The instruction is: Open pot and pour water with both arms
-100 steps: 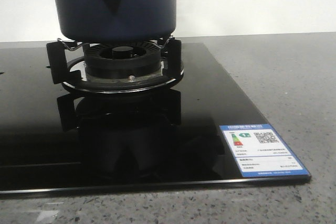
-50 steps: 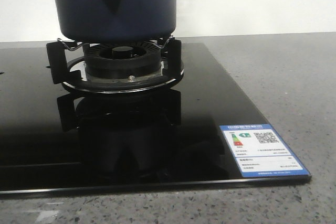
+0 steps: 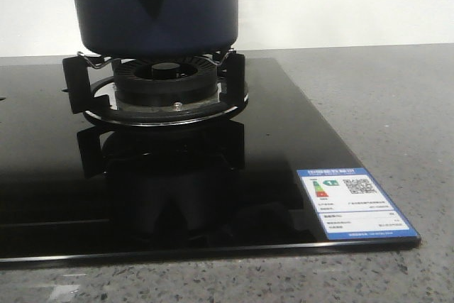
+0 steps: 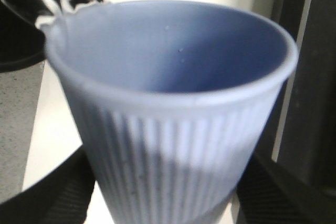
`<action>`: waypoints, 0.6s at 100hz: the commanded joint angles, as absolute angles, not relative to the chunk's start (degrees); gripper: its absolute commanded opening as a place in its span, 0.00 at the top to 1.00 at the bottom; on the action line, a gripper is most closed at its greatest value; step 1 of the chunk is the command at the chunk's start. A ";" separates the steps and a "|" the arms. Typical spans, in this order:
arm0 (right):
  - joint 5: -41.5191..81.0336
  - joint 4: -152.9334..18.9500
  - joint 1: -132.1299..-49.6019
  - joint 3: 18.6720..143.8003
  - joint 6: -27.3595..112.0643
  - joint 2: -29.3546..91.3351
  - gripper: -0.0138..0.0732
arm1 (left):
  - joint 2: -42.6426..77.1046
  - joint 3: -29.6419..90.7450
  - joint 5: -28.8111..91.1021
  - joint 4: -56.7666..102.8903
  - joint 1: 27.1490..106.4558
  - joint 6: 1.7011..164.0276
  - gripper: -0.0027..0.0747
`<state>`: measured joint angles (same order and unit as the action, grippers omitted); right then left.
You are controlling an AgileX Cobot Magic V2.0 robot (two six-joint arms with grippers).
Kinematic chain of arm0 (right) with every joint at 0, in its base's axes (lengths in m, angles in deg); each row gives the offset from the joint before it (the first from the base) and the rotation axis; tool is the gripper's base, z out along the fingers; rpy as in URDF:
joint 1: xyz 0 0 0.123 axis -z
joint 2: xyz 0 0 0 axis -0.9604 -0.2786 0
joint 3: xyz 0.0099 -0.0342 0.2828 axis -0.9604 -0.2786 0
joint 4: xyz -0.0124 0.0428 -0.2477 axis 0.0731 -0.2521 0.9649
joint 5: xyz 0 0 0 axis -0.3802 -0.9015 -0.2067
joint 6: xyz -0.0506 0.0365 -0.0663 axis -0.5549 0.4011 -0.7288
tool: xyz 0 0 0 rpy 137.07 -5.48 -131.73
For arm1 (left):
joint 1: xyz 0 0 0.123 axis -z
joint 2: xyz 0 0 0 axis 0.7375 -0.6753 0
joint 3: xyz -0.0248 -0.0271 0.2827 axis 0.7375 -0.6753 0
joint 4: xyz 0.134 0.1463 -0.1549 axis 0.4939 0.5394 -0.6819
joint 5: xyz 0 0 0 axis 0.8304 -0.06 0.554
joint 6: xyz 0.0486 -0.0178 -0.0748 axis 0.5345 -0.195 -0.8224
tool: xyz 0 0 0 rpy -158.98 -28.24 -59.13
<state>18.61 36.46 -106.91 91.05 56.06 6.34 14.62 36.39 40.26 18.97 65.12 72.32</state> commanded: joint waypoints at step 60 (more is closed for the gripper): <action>19.93 49.31 -106.91 93.45 55.86 8.27 0.48 | 16.00 38.52 45.80 18.74 64.96 72.28 0.53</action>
